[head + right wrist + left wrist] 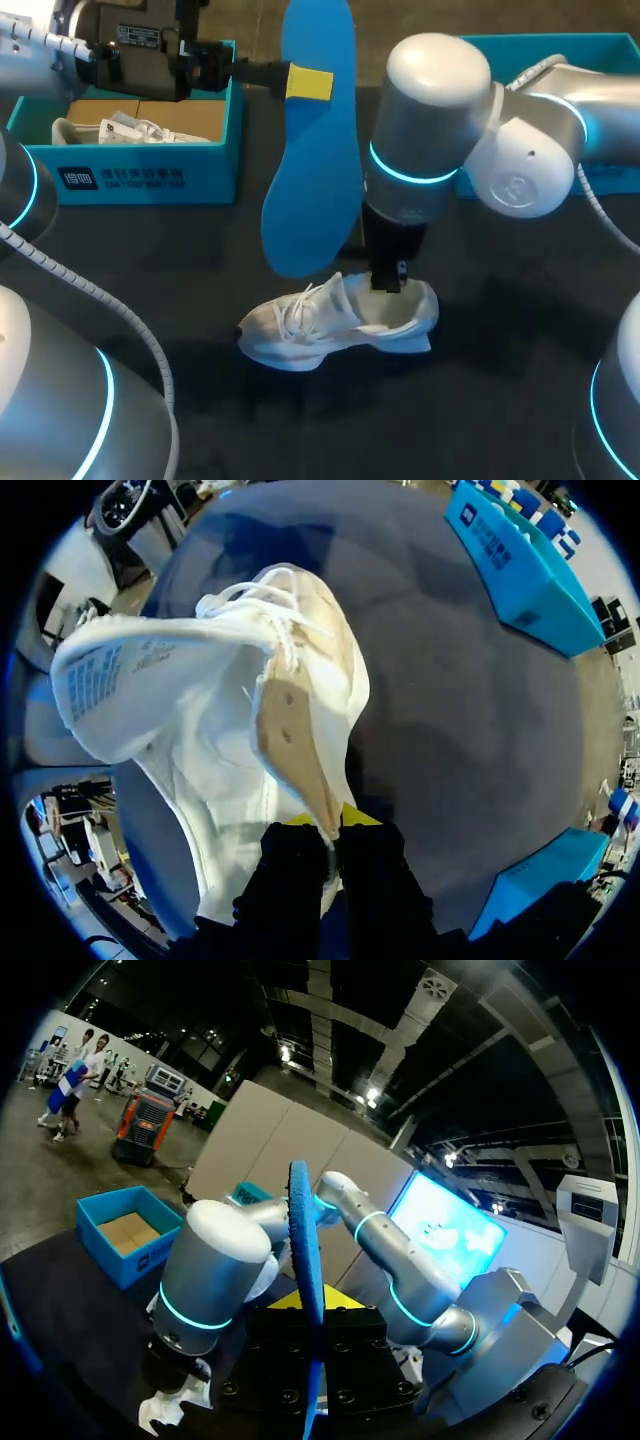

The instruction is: Take the shoe out of the shoebox, open the shoe tongue, remove and reinsert the insole, then place the shoe into the shoebox

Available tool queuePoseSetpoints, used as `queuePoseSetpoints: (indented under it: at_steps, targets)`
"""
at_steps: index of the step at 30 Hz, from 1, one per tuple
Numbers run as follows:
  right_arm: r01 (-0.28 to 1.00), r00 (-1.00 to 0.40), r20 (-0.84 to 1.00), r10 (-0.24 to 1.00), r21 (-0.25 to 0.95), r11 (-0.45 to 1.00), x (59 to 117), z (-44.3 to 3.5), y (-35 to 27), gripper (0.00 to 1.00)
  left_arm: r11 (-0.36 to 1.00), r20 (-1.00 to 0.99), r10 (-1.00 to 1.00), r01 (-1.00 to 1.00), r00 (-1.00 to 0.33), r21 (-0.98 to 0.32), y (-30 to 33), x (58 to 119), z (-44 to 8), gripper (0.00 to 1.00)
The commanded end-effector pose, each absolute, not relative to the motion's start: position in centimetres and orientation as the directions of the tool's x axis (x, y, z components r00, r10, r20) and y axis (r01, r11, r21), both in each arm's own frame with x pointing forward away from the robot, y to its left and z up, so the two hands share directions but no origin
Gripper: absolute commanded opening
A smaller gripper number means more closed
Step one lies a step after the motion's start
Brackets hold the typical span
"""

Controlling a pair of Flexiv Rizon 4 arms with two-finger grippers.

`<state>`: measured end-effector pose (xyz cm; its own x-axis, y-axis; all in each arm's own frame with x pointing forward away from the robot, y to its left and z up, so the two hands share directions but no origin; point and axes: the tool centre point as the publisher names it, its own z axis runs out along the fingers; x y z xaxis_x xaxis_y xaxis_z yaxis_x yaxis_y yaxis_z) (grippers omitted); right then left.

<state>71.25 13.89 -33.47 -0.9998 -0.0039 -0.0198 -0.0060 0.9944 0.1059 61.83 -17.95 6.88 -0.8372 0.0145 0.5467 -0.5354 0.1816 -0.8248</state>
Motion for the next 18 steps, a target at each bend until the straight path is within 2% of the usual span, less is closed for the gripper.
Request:
queuePoseSetpoints:
  at_steps: [1,11,18]
  targets:
    - [-0.006,-1.000,-0.021,-0.004,0.104,0.995,71.1,-33.1,13.8,0.00,0.184,0.547,0.015,-0.535,-0.837,-0.824,-18.0,61.9,6.9,0.00]
    - [0.004,-1.000,-0.010,0.005,0.113,0.994,71.2,-32.9,13.3,0.00,0.184,0.547,0.015,-0.535,-0.837,-0.824,-18.0,61.9,6.9,0.00]
    - [0.386,-0.922,0.100,0.374,0.179,0.905,71.9,-31.6,11.5,0.00,0.184,0.547,0.015,-0.535,-0.837,-0.824,-18.0,61.9,6.9,0.00]
